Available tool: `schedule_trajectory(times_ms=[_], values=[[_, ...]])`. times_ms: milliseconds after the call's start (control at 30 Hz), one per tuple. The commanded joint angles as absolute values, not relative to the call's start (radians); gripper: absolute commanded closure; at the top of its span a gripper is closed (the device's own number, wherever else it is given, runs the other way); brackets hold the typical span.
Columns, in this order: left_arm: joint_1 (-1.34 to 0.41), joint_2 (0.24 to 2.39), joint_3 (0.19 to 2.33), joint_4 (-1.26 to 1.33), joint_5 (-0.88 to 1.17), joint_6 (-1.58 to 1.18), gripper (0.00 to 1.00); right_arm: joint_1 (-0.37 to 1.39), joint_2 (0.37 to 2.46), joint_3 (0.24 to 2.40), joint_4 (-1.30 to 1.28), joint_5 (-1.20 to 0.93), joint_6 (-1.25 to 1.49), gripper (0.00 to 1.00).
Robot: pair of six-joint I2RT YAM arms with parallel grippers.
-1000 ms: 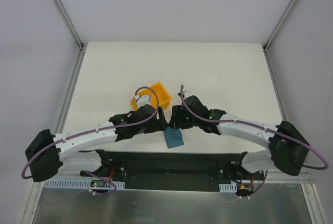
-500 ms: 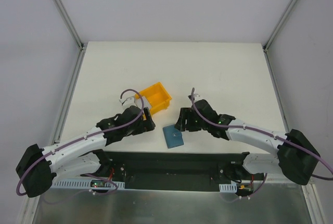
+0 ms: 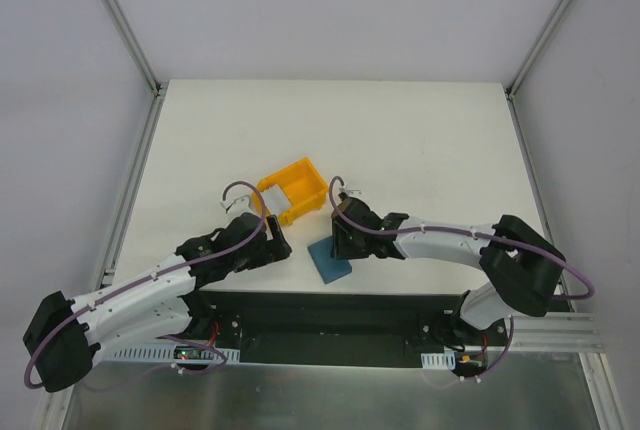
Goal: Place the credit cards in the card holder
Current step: Reset both arms
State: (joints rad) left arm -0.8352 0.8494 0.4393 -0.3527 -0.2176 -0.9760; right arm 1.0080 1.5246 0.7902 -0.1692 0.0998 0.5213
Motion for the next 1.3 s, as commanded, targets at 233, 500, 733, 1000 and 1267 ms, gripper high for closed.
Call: schedule_trajectory(times_ms=[233,500,733,1000,1267], values=[[-0.629,0.733,0.408,-0.472,-0.197,-0.931,0.01,1.005,1.470,0.714,-0.080,0.129,0.666,0.57],[-0.289,0.727,0.517,-0.509,-0.124,-0.746,0.01,0.918,1.143,0.683,-0.161,0.196,0.462,0.19],[-0.273,0.822,0.687,-0.548,-0.270,-0.673,0.01,0.505,0.960,0.670,-0.331,0.180,0.232,0.03],[-0.273,0.833,0.684,-0.548,-0.261,-0.693,0.01,0.140,0.879,0.576,-0.301,0.302,0.080,0.04],[-0.273,0.810,0.673,-0.535,-0.285,-0.683,0.01,0.133,0.842,0.356,-0.005,0.489,-0.052,0.04]])
